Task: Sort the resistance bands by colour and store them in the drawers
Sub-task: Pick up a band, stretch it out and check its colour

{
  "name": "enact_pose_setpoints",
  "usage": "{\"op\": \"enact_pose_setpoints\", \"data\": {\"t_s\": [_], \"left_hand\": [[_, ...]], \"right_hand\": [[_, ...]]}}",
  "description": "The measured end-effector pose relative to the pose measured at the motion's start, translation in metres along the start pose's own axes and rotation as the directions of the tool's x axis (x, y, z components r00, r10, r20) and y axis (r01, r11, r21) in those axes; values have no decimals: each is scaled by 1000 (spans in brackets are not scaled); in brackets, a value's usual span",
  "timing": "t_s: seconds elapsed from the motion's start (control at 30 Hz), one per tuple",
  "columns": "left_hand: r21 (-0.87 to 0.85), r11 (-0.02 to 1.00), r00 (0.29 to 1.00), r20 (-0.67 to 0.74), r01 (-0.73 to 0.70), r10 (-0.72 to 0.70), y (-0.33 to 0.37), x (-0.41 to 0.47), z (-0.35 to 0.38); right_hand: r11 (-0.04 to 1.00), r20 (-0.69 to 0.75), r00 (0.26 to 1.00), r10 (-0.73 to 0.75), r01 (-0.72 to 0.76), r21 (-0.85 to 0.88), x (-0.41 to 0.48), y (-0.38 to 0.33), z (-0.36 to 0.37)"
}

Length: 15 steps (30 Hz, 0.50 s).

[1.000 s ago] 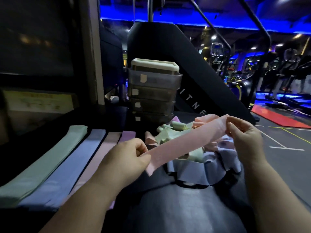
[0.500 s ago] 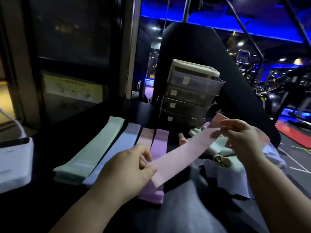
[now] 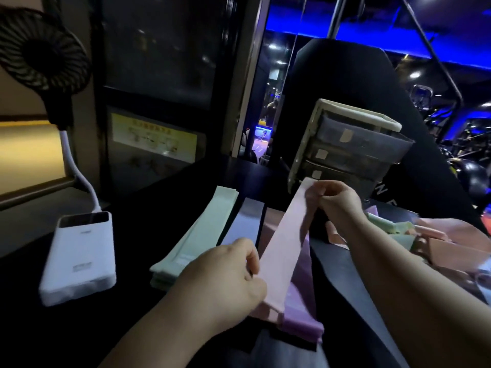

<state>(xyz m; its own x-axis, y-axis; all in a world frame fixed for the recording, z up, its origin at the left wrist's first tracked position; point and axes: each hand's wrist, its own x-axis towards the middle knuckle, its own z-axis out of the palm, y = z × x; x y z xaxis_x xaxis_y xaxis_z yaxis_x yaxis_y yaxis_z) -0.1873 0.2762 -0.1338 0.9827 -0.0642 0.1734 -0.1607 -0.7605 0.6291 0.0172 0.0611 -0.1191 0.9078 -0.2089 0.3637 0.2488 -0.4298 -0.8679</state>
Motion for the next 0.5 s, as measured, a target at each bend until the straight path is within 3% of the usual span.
{"op": "enact_pose_setpoints", "data": {"t_s": [0.23, 0.5], "left_hand": [[87, 995, 999, 16, -49, 47, 2, -3, 2], [134, 987, 996, 30, -92, 89, -1, -2, 2]], "right_hand": [[957, 91, 995, -48, 72, -282, 12, 9, 37], [933, 107, 994, -27, 64, -354, 9, 29, 63]]}}
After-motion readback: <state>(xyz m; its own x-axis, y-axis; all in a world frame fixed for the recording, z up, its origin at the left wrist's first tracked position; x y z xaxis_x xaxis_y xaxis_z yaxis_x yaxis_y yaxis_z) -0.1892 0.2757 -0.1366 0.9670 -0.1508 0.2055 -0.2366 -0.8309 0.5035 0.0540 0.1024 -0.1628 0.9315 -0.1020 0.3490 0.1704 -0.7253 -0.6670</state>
